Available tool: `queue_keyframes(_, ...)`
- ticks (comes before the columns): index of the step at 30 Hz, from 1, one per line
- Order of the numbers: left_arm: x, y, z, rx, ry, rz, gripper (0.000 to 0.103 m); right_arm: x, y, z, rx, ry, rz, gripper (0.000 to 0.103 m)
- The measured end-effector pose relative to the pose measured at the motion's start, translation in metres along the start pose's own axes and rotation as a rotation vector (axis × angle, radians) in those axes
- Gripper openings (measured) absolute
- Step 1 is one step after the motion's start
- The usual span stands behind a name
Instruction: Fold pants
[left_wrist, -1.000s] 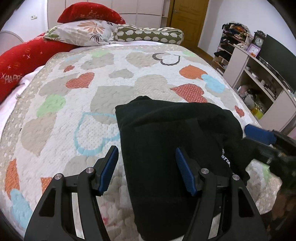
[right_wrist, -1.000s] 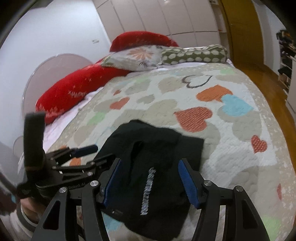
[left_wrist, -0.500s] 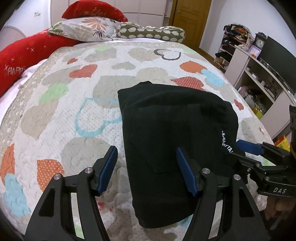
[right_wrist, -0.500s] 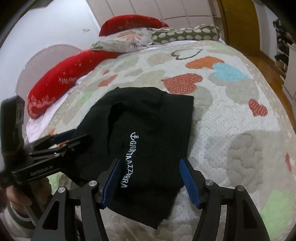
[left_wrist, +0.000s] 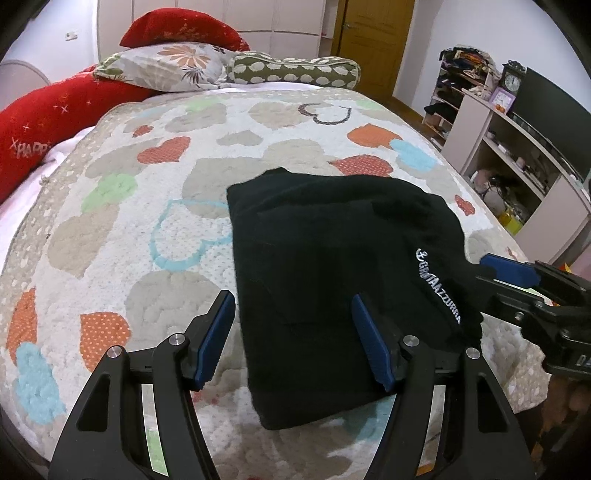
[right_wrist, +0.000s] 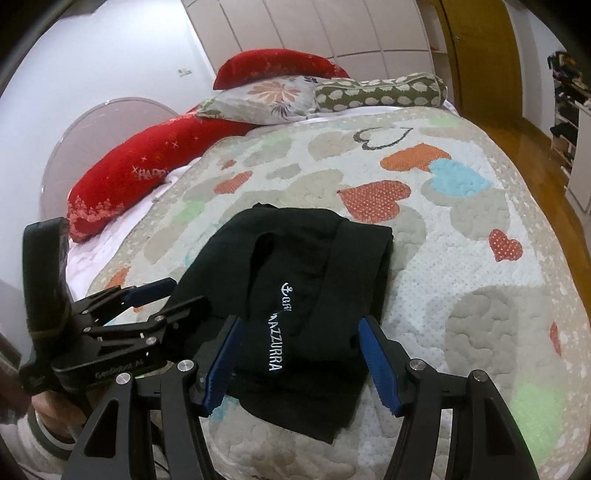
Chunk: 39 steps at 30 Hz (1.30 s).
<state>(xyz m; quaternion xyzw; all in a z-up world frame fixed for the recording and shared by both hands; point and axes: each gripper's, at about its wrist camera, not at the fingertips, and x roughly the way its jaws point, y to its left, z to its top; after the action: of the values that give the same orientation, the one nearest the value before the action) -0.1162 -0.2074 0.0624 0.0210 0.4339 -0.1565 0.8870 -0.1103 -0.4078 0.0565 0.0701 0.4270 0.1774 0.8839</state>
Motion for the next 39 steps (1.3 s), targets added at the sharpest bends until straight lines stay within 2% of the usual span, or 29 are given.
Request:
queue_keyframes(5, 0.003, -0.001, -0.001, -0.004, 0.001, -0.005, 0.067, 0.005, -0.006, -0.003, 0.014, 0.025, -0.025, 0.063)
queue_keyframes(7, 0.004, -0.002, -0.001, -0.003, 0.0, -0.005, 0.068, 0.0, -0.011, -0.001, 0.039, 0.01, -0.031, 0.063)
queue_keyframes(12, 0.006, -0.001, -0.002, -0.006, -0.003, -0.007, 0.069, -0.006, 0.001, 0.003, -0.008, -0.019, 0.003, 0.063)
queue_keyframes(15, 0.006, -0.001, -0.002, -0.004, -0.005, -0.009, 0.07, 0.011, -0.001, 0.0, -0.023, 0.024, -0.053, 0.063)
queue_keyframes(17, 0.007, 0.0, -0.003, -0.004, -0.008, -0.016, 0.072, 0.03, -0.011, -0.007, 0.01, 0.082, -0.055, 0.063)
queue_keyframes(19, 0.01, 0.003, -0.003, -0.015, 0.001, -0.04, 0.078, 0.036, -0.023, -0.013, 0.052, 0.083, -0.025, 0.064)
queue_keyframes(21, 0.014, 0.009, -0.004, -0.058, 0.012, -0.087, 0.078, 0.035, -0.03, -0.015, 0.086, 0.072, 0.009, 0.065)
queue_keyframes(24, 0.015, 0.02, -0.002, -0.108, 0.047, -0.168, 0.078, 0.03, -0.028, -0.013, 0.063, 0.082, 0.003, 0.066)
queue_keyframes(28, 0.008, 0.033, 0.001, -0.147, 0.032, -0.193, 0.078, 0.02, -0.034, -0.007, 0.09, 0.07, 0.021, 0.067)
queue_keyframes(34, 0.014, 0.054, 0.011, -0.229, 0.042, -0.253, 0.078, 0.033, -0.06, -0.002, 0.248, 0.048, 0.139, 0.074)
queue_keyframes(37, 0.03, 0.064, 0.014, -0.297, 0.089, -0.318, 0.078, 0.044, -0.07, -0.002, 0.319, 0.025, 0.21, 0.077)
queue_keyframes(39, 0.045, 0.065, 0.014, -0.323, 0.131, -0.338, 0.078, 0.049, -0.067, 0.0, 0.298, 0.014, 0.235, 0.078)
